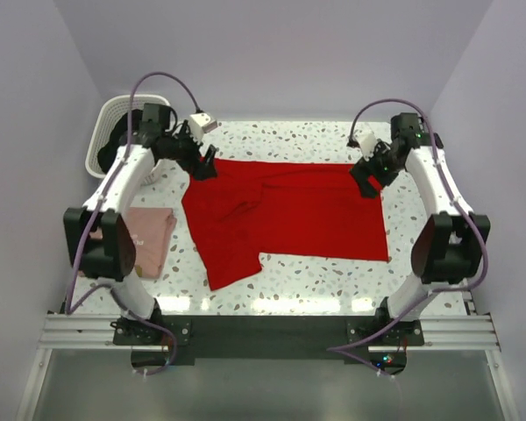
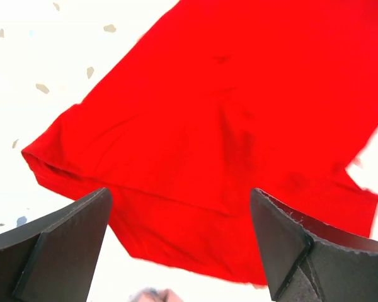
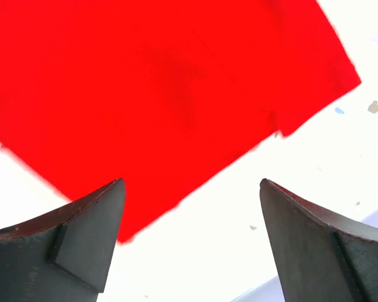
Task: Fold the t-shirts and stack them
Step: Fold the tshirt
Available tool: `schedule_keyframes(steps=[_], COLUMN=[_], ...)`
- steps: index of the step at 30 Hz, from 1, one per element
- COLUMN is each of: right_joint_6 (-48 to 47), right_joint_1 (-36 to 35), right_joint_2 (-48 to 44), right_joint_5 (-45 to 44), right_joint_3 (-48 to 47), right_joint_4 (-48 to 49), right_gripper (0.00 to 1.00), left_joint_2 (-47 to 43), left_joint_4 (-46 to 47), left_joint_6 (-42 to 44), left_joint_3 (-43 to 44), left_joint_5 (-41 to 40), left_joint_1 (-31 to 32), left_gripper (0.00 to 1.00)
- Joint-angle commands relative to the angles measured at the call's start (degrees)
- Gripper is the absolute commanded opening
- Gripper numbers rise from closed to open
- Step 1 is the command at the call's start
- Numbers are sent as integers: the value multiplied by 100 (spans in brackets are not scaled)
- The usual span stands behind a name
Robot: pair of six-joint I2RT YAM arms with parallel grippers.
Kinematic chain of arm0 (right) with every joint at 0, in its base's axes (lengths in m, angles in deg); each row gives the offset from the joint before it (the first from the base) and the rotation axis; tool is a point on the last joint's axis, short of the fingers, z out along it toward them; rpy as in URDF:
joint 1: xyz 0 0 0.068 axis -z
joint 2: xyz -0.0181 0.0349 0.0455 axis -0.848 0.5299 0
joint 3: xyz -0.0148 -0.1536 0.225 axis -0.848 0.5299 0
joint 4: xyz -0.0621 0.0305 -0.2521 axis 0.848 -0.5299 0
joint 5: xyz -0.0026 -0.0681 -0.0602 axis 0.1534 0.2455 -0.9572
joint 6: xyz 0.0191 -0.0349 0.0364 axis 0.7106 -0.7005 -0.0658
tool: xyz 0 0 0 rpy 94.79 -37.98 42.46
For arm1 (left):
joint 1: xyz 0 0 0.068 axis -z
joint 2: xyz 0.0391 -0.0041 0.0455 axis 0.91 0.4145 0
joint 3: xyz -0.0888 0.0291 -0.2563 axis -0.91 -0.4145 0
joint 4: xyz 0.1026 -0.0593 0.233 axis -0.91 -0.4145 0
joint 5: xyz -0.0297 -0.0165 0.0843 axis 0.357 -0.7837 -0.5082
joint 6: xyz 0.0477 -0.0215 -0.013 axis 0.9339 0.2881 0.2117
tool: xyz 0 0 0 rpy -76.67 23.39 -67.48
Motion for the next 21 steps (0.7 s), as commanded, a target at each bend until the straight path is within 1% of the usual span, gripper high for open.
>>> schedule_keyframes(steps=[1, 2, 3, 4, 5, 6, 7, 8, 9, 10, 12, 13, 18, 21], right_joint_6=[-1080, -1169, -1378, -1476, -1556, -1687, -1740, -1758, -1750, -1724, -1619, -1609, -1600, -1670], right_joint_1=[22, 13, 22, 22, 22, 22, 13, 4, 13, 4, -13, -13, -75, -92], right_joint_2=[-835, -959, -1065, -1205, -1329, -1626, -1776, -2022, -2102, -2147, -2130, -2121, -2024, -1936], right_joint_5=[153, 74, -5, -119, -268, -478, -576, -655, -674, -682, -761, -779, -1034, -1148], right_joint_3=[859, 1087, 1568, 1851, 2124, 2649, 2880, 3248, 3391, 3505, 3734, 3805, 4227, 4376], right_joint_4=[-958, -995, -1021, -978, -873, -768, -514, -390, -180, -108, 111, 173, 761, 920], right_gripper=[88, 86, 83, 77, 73, 68, 60, 58, 56, 53, 51, 48, 44, 43], left_joint_2=[-891, -1051, -1192, -1341, -1595, -1702, -1903, -1983, -2054, -2159, -2230, -2291, -2353, -2327], left_joint_4=[127, 225, 287, 366, 401, 410, 402, 393, 393, 393, 402, 419, 498, 490], left_joint_6=[606, 624, 772, 852, 914, 1053, 1133, 1247, 1274, 1292, 1292, 1283, 1195, 1204], left_joint_3=[-870, -1090, -1501, -1696, -1872, -2187, -2330, -2453, -2654, -2735, -2893, -2937, -3078, -3069], left_joint_5=[547, 547, 626, 670, 740, 889, 960, 1004, 969, 917, 750, 723, 592, 530], left_joint_1=[-11, -11, -11, 6, 15, 24, 50, 85, 129, 234, 331, 384, 437, 437], left_gripper=[96, 96, 96, 95, 93, 93, 90, 89, 88, 87, 86, 86, 86, 86])
